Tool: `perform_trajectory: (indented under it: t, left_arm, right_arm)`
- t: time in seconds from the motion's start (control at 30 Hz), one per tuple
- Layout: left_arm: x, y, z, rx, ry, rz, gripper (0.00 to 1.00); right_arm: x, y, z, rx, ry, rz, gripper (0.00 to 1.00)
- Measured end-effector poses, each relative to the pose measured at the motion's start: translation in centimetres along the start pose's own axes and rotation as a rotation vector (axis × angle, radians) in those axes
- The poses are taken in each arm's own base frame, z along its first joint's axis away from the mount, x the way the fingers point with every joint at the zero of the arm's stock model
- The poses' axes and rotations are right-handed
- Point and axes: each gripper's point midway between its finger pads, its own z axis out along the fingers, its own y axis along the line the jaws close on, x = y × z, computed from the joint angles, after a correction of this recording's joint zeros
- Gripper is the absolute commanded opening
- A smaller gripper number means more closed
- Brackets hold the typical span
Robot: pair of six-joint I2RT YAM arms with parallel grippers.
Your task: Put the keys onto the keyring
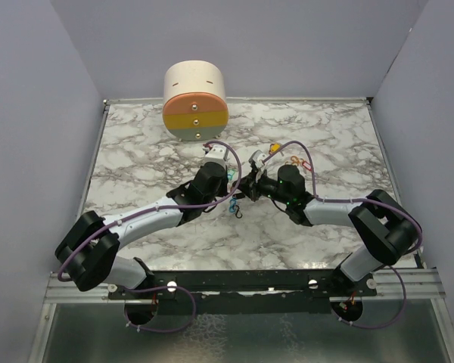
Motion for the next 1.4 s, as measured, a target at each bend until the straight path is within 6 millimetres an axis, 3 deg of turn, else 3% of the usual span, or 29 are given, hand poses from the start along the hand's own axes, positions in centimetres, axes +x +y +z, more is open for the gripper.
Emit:
perform_trajectory:
  t: [1.4]
  left_arm:
    - [1.0,-0.1,-0.1,0.02,0.026,0.004,0.0]
  right_arm:
    - [0.0,0.5,0.1,-0.01,0.0,-0.001,0.01]
